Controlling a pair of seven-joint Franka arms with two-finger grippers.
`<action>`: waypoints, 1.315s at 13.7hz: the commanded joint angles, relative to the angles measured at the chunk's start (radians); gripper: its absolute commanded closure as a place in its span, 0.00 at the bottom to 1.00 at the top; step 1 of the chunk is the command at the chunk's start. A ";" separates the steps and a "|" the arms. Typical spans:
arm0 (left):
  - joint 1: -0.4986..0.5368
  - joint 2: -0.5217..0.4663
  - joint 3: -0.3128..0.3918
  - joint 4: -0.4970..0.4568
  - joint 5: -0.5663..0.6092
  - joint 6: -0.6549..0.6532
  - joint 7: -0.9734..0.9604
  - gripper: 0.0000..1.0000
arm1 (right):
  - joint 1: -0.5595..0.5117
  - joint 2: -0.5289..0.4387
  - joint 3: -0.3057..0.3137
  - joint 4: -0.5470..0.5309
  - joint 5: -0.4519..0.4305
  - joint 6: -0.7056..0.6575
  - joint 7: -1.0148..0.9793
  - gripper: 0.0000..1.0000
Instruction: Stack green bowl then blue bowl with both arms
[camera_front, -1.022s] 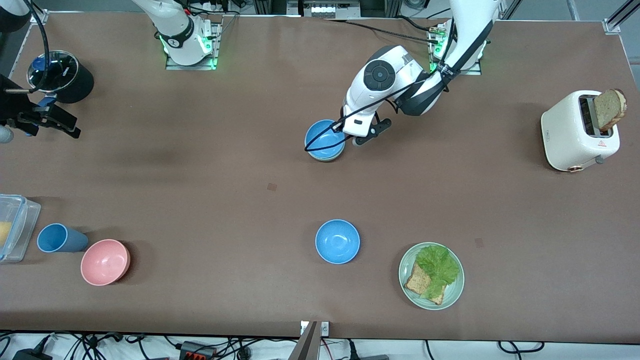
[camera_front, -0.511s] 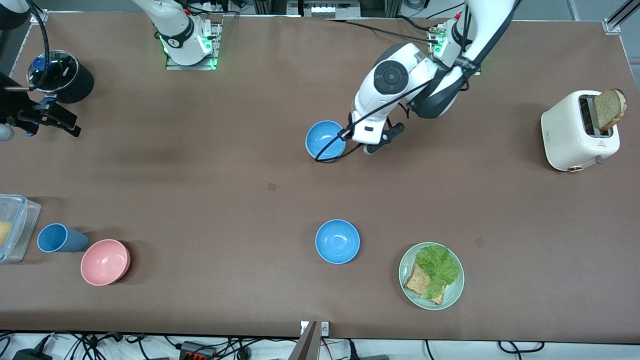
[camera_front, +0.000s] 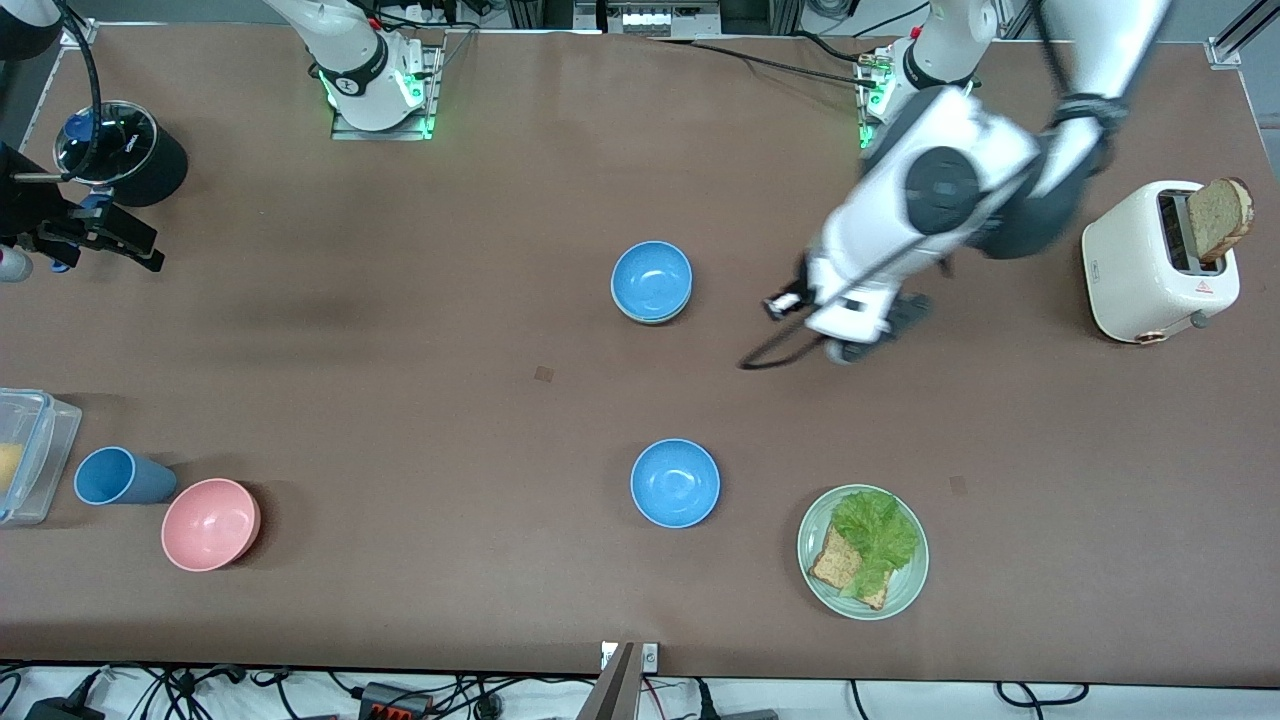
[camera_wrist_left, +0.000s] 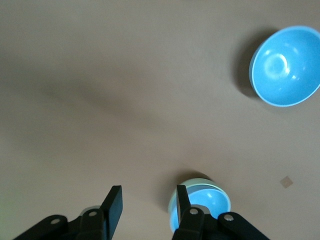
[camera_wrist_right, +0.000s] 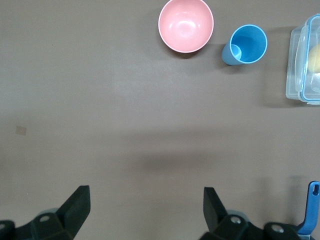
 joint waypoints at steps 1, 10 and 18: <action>0.098 0.015 -0.016 0.086 -0.015 -0.106 0.238 0.38 | 0.004 -0.022 -0.001 -0.024 -0.006 0.000 -0.012 0.00; 0.134 -0.151 0.281 0.089 -0.066 -0.197 0.869 0.00 | 0.004 -0.025 0.000 -0.024 -0.006 -0.001 -0.012 0.00; -0.044 -0.323 0.550 0.049 -0.061 -0.263 0.926 0.00 | 0.004 -0.025 0.000 -0.024 -0.004 0.000 -0.015 0.00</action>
